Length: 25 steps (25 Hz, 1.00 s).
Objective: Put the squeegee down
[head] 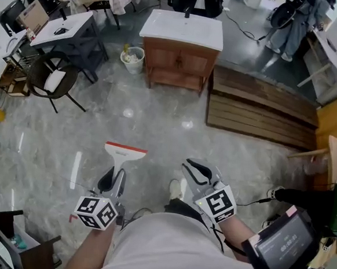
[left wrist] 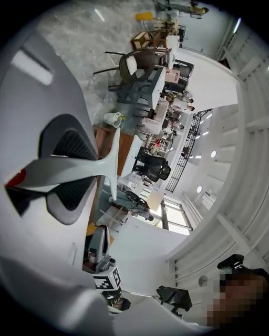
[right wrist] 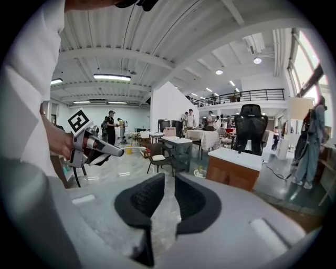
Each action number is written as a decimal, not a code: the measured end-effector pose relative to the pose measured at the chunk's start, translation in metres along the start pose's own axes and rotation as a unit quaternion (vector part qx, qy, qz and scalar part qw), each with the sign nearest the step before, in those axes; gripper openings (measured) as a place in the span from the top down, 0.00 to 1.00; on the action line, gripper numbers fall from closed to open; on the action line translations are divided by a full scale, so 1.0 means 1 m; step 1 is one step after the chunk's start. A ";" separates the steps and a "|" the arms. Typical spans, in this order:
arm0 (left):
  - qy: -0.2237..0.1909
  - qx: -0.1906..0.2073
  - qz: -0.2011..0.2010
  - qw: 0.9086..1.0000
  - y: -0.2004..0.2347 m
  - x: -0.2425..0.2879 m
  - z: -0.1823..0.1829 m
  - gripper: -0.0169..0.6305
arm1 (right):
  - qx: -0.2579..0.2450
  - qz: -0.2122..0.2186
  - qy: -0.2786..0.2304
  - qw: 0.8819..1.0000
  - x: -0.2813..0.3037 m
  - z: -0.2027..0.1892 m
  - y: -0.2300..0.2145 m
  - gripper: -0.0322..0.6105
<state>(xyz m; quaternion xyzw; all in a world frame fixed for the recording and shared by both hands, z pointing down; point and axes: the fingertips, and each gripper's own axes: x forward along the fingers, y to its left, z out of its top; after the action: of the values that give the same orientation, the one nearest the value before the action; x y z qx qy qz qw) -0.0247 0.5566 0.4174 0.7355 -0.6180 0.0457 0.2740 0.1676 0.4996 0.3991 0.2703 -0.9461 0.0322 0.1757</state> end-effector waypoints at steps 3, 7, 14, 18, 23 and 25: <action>-0.008 0.004 0.017 1.000 -0.008 0.053 0.031 0.82 | -0.006 0.016 0.000 1.000 0.023 0.002 -0.057 0.87; -0.012 -0.004 0.025 1.000 -0.009 0.113 0.056 0.82 | -0.008 0.024 0.011 1.000 0.052 0.000 -0.115 0.87; -0.002 -0.006 0.035 0.999 0.045 0.212 0.093 0.82 | 0.010 0.008 0.029 0.999 0.135 -0.008 -0.186 0.87; -0.007 -0.004 0.028 1.000 0.114 0.281 0.124 0.82 | 0.006 -0.003 0.046 0.999 0.218 -0.004 -0.218 0.87; 0.003 0.001 0.014 1.000 0.207 0.357 0.198 0.82 | 0.011 -0.024 0.063 0.998 0.331 0.047 -0.254 0.87; 0.012 0.002 0.009 1.000 0.241 0.381 0.228 0.82 | 0.014 -0.033 0.064 0.997 0.373 0.076 -0.266 0.87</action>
<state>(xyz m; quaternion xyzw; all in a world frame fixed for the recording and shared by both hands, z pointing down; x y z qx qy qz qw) -0.2236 0.0946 0.4629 0.7302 -0.6207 0.0586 0.2796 -0.0126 0.0746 0.4499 0.3015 -0.9228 0.0564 0.2329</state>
